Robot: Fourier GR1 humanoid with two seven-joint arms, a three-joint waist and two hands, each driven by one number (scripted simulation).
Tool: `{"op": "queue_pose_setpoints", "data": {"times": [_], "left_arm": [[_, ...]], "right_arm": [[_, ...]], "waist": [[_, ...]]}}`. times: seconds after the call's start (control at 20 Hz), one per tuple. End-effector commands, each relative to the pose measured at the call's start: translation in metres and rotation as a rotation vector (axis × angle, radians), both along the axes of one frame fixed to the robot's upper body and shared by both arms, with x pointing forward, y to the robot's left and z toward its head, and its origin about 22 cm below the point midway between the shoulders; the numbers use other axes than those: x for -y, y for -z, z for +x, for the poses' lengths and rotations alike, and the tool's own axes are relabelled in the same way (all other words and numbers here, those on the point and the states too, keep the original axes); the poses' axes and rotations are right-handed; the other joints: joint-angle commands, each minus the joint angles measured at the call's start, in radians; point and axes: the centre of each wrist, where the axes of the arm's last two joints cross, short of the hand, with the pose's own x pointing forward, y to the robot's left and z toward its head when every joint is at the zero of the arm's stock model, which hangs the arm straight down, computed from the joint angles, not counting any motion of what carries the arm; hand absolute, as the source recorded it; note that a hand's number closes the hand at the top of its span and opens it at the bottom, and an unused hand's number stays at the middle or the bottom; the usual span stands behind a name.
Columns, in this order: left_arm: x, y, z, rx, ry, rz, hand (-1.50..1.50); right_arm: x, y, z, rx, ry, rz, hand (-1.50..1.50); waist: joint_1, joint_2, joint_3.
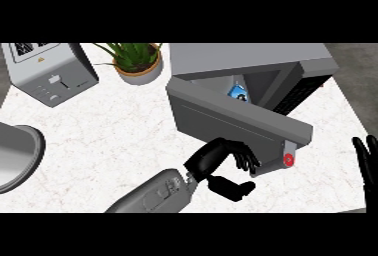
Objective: Pick up the milk, place it into the microwave and close the microwave
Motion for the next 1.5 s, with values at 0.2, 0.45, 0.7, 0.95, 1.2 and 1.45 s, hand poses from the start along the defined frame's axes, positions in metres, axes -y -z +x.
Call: {"op": "queue_pose_setpoints", "data": {"times": [0.2, 0.45, 0.7, 0.95, 1.2, 1.45], "left_arm": [[0.018, -0.040, 0.023, 0.060, -0.032, -0.195, 1.50], [0.022, -0.050, 0.037, 0.053, -0.088, -0.207, 1.50], [0.025, -0.062, 0.052, 0.069, -0.127, -0.208, 1.50], [0.028, -0.070, 0.059, 0.067, -0.173, -0.210, 1.50], [0.029, -0.074, 0.063, 0.076, -0.194, -0.223, 1.50], [0.032, -0.082, 0.069, 0.088, -0.234, -0.230, 1.50]], "right_arm": [[-0.009, -0.028, 0.010, 0.049, -0.129, -0.019, -1.50], [-0.011, -0.046, 0.012, 0.094, -0.185, -0.033, -1.50], [-0.007, -0.053, 0.010, 0.080, -0.214, -0.041, -1.50], [-0.009, -0.063, 0.010, 0.082, -0.258, -0.041, -1.50], [-0.008, -0.073, 0.014, 0.104, -0.282, -0.056, -1.50], [-0.004, -0.080, 0.017, 0.096, -0.294, -0.069, -1.50]], "waist": [[-0.083, 0.022, -0.002], [-0.139, 0.030, -0.001], [-0.183, 0.037, 0.001], [-0.217, 0.040, 0.002], [-0.239, 0.049, 0.001], [-0.264, 0.055, 0.002]]}}
